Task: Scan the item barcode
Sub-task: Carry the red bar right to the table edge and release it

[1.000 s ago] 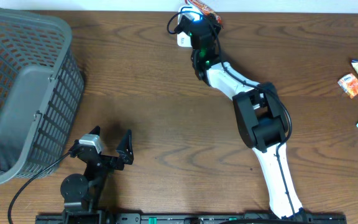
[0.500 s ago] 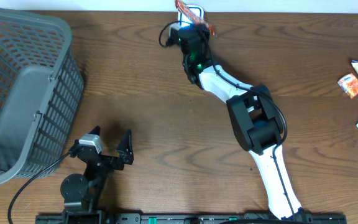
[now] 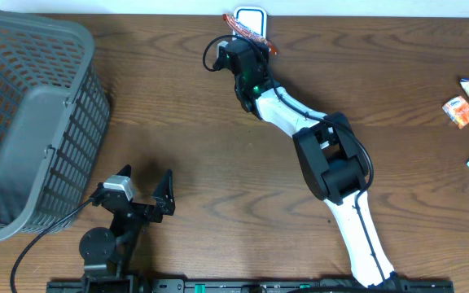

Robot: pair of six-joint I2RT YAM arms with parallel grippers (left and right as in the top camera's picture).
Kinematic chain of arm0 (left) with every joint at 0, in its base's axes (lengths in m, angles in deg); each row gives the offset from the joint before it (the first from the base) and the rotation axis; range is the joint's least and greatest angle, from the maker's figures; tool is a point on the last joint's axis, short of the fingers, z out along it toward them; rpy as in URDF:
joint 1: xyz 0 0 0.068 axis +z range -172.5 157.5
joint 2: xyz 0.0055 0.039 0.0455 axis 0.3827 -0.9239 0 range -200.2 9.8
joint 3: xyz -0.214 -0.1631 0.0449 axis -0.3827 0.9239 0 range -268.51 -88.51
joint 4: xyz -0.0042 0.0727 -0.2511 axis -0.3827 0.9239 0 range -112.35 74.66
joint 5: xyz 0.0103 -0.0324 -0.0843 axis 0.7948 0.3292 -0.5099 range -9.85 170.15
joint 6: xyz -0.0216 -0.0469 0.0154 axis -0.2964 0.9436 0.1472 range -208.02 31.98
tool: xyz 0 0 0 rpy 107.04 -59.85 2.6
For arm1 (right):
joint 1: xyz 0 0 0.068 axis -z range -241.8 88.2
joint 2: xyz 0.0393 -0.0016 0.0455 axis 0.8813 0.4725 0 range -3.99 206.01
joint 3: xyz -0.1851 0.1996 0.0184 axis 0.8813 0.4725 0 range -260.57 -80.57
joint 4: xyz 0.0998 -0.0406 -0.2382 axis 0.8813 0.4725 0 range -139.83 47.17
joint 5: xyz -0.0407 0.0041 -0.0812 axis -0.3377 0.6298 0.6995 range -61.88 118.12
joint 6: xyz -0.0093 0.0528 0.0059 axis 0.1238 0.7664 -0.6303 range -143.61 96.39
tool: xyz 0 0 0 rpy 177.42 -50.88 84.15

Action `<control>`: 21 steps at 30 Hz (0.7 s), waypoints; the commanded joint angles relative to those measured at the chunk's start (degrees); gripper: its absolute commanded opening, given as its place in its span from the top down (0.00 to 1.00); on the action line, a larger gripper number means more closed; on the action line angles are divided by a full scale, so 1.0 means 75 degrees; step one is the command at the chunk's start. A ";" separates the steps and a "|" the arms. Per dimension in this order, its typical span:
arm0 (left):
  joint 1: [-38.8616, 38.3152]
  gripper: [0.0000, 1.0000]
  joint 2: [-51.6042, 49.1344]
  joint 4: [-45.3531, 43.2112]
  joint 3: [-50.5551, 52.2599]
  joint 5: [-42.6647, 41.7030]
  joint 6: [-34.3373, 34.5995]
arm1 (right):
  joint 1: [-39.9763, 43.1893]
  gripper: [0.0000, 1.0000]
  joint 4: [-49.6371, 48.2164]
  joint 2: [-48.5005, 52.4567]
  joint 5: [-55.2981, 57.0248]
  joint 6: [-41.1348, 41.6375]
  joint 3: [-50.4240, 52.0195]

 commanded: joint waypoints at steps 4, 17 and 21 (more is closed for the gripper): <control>0.0038 0.02 0.0000 0.0093 0.0213 -0.0122 -0.0017 | 0.0076 0.99 0.1492 -0.1419 -0.0300 0.1014 -0.0003; 0.0038 0.02 0.0000 0.0093 0.0213 -0.0122 -0.0017 | 0.2748 0.99 0.5036 -0.3290 -0.1291 0.4045 0.0017; 0.0038 0.02 0.0000 0.0093 0.0213 -0.0122 -0.0017 | 0.3995 0.99 0.5496 -0.3261 -0.1856 0.5138 0.0175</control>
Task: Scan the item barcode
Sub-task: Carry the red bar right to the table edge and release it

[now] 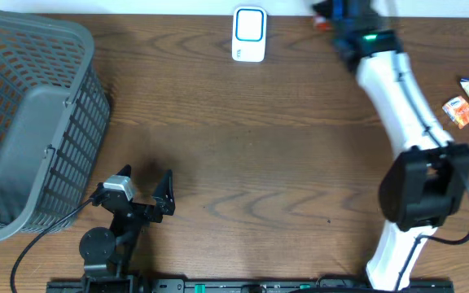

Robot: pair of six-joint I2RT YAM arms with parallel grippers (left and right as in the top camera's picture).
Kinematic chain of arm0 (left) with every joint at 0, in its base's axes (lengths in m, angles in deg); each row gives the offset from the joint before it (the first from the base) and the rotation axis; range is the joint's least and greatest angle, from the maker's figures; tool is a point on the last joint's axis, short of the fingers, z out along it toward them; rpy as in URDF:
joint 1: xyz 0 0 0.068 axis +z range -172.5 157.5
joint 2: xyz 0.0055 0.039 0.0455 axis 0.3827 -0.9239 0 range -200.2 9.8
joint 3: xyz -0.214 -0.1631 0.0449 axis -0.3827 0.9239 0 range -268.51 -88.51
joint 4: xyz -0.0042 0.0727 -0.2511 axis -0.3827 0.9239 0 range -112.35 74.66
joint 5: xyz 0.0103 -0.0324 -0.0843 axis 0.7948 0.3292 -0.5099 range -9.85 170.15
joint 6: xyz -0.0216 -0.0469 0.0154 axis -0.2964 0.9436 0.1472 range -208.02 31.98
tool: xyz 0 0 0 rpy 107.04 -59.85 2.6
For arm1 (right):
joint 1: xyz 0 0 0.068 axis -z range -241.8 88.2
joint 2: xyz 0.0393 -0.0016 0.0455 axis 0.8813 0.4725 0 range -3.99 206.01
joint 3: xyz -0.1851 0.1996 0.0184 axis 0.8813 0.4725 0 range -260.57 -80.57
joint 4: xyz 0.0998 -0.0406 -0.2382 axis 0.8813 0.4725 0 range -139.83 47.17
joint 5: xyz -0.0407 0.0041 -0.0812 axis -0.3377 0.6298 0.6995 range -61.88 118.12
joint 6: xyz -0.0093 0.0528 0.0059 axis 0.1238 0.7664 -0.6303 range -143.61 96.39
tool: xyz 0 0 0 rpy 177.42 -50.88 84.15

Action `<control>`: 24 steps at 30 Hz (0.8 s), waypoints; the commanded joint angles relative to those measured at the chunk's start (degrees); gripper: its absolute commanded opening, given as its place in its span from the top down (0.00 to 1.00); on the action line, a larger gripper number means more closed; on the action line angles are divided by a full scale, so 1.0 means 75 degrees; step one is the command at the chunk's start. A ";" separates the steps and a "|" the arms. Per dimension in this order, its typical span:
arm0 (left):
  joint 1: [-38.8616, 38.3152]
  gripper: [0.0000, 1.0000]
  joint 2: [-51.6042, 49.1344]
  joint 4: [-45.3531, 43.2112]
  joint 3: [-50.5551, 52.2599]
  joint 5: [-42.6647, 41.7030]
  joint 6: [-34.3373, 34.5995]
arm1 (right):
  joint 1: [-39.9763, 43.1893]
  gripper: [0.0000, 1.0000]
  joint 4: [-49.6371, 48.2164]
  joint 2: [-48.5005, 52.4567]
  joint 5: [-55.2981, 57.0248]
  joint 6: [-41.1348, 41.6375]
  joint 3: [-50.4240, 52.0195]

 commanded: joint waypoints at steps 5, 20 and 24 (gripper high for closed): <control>0.0038 0.02 -0.0003 0.0093 0.0213 -0.0122 -0.0017 | 0.2133 0.99 0.0152 0.0146 -0.0586 0.2378 0.0635; 0.0038 0.02 -0.0003 0.0093 0.0213 -0.0122 -0.0017 | 0.4561 0.14 -0.0519 -0.0026 -0.0635 0.5560 0.1635; 0.0038 0.02 -0.0003 0.0093 0.0213 -0.0122 -0.0017 | 0.4491 0.01 -0.0516 -0.0705 -0.1693 0.5727 0.1626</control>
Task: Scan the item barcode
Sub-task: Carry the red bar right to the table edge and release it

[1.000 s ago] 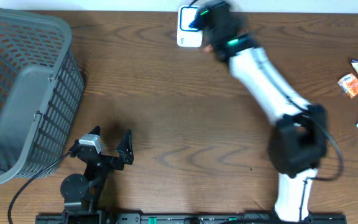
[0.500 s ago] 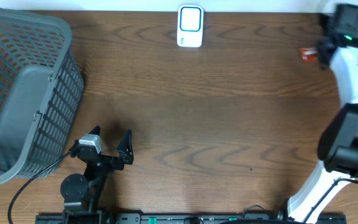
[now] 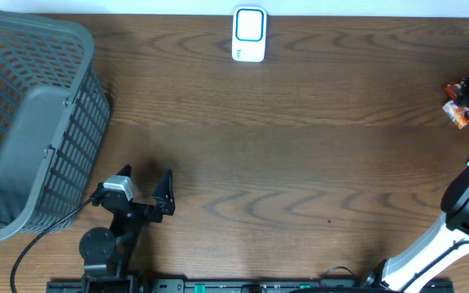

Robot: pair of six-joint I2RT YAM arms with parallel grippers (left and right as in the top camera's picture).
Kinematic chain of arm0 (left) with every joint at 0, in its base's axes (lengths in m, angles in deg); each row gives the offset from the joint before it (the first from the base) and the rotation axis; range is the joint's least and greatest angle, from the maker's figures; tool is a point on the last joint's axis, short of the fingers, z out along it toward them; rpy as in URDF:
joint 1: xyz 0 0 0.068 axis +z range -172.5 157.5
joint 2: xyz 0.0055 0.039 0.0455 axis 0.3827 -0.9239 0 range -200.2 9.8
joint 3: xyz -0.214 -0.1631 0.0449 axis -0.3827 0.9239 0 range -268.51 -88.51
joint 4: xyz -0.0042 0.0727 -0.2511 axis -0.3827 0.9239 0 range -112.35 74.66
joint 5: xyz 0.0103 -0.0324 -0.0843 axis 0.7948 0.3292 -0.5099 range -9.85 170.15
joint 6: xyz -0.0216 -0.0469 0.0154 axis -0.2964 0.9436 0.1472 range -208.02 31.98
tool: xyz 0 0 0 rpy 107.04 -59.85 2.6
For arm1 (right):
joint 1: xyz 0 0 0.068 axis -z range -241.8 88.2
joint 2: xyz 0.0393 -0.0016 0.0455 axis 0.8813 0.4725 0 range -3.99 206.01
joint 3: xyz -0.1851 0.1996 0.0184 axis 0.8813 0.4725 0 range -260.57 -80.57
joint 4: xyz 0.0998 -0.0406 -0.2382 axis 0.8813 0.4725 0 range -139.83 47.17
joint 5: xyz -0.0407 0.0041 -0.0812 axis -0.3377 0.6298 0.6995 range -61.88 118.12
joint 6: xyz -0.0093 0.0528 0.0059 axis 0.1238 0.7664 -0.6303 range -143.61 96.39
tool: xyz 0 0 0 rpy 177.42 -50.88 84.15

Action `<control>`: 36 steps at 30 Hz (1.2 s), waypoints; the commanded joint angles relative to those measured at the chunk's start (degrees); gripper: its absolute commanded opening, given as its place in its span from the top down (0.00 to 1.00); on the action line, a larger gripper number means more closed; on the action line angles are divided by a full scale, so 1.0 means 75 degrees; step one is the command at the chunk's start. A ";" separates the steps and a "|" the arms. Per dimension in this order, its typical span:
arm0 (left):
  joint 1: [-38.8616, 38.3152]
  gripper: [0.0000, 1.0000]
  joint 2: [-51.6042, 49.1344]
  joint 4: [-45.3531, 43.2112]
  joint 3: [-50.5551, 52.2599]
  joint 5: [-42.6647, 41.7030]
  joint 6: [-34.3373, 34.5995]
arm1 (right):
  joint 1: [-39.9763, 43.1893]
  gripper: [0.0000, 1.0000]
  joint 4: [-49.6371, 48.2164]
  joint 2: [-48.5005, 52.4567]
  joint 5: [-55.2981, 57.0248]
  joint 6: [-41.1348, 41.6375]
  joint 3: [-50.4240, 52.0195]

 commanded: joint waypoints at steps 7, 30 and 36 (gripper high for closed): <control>0.0038 0.02 -0.0003 0.0093 0.0213 -0.0122 -0.0017 | -0.0382 0.01 0.0067 -0.3168 -0.4258 0.1973 -0.0061; 0.0038 0.02 -0.0003 0.0093 0.0213 -0.0122 -0.0017 | -0.0624 0.01 0.2824 -0.9751 -0.5709 0.2288 -0.0061; 0.0038 0.02 -0.0003 0.0093 0.0213 -0.0122 -0.0017 | -0.0624 0.01 0.4194 -1.0611 -0.5709 0.2288 -0.0061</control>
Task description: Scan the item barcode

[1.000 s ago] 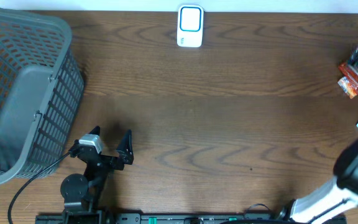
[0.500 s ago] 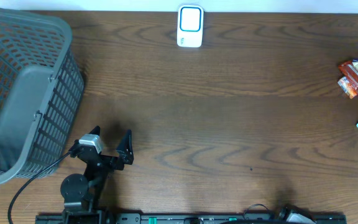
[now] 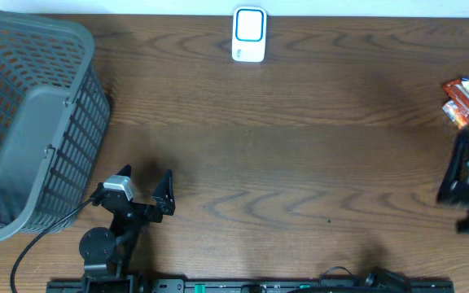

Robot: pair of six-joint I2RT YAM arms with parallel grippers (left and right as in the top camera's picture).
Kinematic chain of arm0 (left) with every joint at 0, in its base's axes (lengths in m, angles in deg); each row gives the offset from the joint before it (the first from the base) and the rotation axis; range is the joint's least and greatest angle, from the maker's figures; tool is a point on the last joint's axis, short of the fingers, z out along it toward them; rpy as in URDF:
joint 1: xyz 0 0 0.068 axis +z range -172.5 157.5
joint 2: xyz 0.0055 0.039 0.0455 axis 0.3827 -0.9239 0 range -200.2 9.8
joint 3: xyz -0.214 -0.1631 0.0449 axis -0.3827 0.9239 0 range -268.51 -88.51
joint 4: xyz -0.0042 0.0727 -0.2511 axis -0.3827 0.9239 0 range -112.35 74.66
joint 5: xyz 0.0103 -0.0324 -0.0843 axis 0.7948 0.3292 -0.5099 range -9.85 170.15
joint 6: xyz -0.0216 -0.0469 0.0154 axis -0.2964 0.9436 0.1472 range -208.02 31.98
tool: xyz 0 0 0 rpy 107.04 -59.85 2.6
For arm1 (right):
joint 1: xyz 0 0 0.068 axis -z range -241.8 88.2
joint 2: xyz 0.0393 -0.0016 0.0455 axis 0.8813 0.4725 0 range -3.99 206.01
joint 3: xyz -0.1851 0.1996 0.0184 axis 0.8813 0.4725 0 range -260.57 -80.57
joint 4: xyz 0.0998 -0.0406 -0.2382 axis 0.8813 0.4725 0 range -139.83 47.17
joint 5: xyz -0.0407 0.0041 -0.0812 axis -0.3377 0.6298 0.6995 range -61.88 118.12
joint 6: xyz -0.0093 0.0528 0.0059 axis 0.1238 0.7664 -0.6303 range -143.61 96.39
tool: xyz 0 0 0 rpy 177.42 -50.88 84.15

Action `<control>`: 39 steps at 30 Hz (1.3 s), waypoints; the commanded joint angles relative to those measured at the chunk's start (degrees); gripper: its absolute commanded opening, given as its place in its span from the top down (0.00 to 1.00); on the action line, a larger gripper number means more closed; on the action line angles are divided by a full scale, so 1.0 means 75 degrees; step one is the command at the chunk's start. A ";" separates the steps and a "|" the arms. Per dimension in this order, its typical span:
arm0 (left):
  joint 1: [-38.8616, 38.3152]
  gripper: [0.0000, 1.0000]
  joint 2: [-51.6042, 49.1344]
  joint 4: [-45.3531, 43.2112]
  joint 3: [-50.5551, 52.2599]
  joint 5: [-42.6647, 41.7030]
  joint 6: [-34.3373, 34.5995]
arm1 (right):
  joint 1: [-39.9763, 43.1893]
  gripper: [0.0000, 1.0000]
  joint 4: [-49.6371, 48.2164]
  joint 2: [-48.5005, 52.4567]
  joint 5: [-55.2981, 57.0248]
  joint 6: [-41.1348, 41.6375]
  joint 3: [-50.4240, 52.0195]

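The white barcode scanner [image 3: 249, 34] stands at the far edge of the table, with nothing over it. A red-orange snack packet [image 3: 461, 95] lies at the right edge among other packets, and no gripper is on it. A dark blurred part of my right arm [image 3: 467, 175] shows at the right edge, just nearer than the packets. Its fingers cannot be made out. My left gripper [image 3: 146, 187] rests open at the near left, holding nothing.
A large grey mesh basket [image 3: 35, 114] fills the left side. More packets, one of them light blue and white, lie at the right edge partly behind the blurred arm. The left arm's base and cable sit at the near edge.
The right arm was reaching over the packets at the right edge with the red-orange packet. It now sits lower and nearer, blurred, and the packet lies in the pile. The left arm has not moved.
First my right gripper held the red-orange packet right at the scanner. Then it was at the far right of the table, still holding it. After that it was over the pile at the right edge. Now the packet lies there, free of the arm.
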 commanded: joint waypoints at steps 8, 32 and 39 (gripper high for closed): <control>0.0038 0.02 -0.0003 0.0093 0.0213 -0.0119 -0.0017 | -0.0020 0.01 0.2649 -0.0530 0.0143 0.0064 0.0009; 0.0038 0.02 -0.0003 0.0093 0.0213 -0.0119 -0.0017 | -0.0758 0.01 0.2699 -0.2157 0.1145 0.0041 0.1177; 0.0038 0.02 -0.0003 0.0093 0.0213 -0.0119 -0.0017 | -0.2358 0.01 0.0487 -0.3672 0.1443 0.0041 0.3483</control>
